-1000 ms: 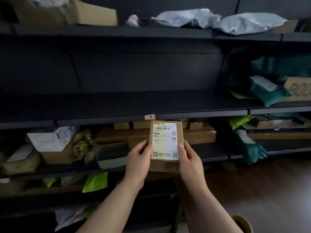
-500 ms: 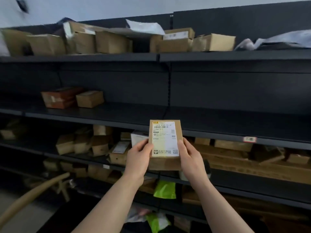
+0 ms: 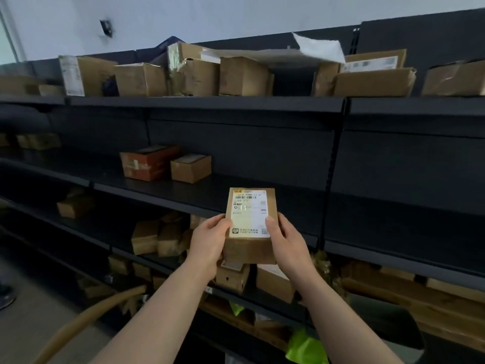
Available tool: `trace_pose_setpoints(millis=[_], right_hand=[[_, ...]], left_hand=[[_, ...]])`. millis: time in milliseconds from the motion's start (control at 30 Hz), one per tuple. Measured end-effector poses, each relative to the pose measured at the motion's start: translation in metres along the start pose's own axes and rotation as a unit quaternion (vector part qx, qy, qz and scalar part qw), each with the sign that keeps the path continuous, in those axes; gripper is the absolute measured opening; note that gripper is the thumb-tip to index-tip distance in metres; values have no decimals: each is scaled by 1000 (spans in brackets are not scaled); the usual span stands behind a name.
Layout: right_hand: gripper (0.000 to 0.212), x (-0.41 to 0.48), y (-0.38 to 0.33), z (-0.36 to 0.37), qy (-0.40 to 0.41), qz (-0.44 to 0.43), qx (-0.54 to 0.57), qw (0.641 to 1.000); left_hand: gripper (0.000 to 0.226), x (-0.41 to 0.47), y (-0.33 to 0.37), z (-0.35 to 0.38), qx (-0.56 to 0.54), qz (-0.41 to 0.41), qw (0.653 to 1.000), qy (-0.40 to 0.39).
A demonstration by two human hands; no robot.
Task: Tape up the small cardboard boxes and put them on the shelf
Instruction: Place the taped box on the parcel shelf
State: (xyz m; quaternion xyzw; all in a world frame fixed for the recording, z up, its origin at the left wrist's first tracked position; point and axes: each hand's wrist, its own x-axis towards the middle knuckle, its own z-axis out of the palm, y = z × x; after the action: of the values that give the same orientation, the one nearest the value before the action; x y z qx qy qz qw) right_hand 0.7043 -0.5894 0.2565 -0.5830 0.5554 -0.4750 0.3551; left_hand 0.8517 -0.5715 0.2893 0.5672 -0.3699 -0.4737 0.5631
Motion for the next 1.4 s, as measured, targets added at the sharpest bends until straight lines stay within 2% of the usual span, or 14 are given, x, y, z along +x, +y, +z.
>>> trace_pose_setpoints(millis=[133,400,533,633,833,1033,1200,1300,1400], right_hand=[[50,59,-11,15,-25,-12,42,999],[40,166,-18,46,-71,41,98,992],[44,209,-17,71,-58,59,106,991],[52,240,-16,91,-43,81,108,990],[49,295,-14,129,5,99,84,992],[51,327,-14,149,46,127,49,990],[49,334,-10,157,78,117,18,990],[54,332,-11,159,80,121,9,989],[61,326,-18,152,92,121,19,988]], left_hand=[[35,52,17,4,-35,7,999,29],[29,151,35,6,-41,-16,998,40],[26,205,39,1,-24,-11,999,27],[20,243,42,-3,-11,-14,1000,-16],[19,322,48,-9,11,-15,998,-64],[23,384,40,-9,38,-45,993,-107],[39,414,27,-6,31,-41,993,-110],[44,416,23,-7,42,-15,993,-110],[41,403,27,-7,56,60,994,-70]])
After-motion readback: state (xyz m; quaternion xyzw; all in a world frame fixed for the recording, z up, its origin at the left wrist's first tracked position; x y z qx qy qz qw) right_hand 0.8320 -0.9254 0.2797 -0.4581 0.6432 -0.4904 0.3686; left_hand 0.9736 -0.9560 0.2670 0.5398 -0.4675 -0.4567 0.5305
